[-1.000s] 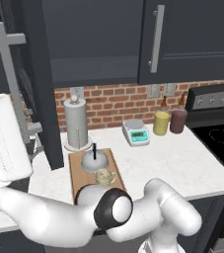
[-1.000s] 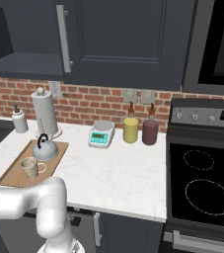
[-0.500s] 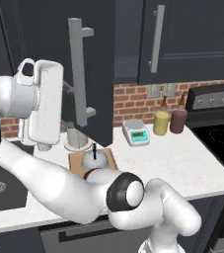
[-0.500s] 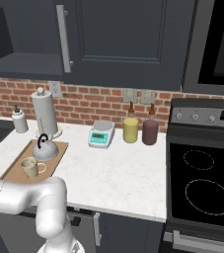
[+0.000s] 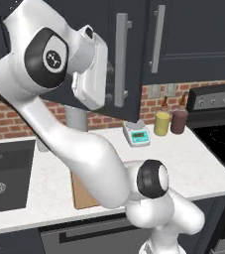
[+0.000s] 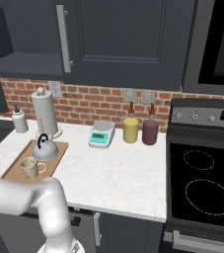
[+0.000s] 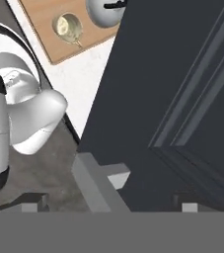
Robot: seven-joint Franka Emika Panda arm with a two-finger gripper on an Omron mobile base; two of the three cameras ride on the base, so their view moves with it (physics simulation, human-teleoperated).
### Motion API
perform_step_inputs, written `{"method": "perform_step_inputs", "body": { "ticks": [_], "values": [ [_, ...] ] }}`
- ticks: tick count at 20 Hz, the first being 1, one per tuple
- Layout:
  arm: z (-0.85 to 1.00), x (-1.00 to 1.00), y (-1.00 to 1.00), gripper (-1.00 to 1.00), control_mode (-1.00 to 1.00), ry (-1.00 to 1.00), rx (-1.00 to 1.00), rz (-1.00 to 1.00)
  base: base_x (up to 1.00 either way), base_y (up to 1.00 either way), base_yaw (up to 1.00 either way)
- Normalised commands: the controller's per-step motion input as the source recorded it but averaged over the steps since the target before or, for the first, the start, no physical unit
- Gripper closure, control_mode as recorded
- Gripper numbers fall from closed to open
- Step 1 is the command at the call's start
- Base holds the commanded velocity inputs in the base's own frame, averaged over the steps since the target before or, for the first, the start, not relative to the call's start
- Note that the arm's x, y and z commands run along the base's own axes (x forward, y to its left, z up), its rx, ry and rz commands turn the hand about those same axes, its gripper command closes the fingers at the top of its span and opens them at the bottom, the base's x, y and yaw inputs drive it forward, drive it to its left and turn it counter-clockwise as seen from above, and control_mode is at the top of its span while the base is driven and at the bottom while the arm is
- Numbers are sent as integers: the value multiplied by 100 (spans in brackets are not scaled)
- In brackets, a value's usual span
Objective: Pick the kettle from the counter and place it on the tray. Then pick the mug from the cabinet and place it on the tray. Then close the cabinet doors.
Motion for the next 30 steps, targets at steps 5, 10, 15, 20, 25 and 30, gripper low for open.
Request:
{"method": "perform_step_inputs", "body": {
  "ticks": [5,10,15,20,25,30],
  "values": [
    [-2,64,-60,-100,-100,-18,18,15,0,0,0],
    [-9,74,-25,-100,-100,-27,12,12,0,0,0],
    [-16,76,-7,-100,-100,-29,7,6,0,0,0],
    [-20,72,0,-100,-100,-27,6,1,0,0,0],
    [-13,80,0,-100,-100,-19,7,0,0,0,0],
    [-12,91,0,-100,-100,-16,6,0,0,0,0]
  ]
}}
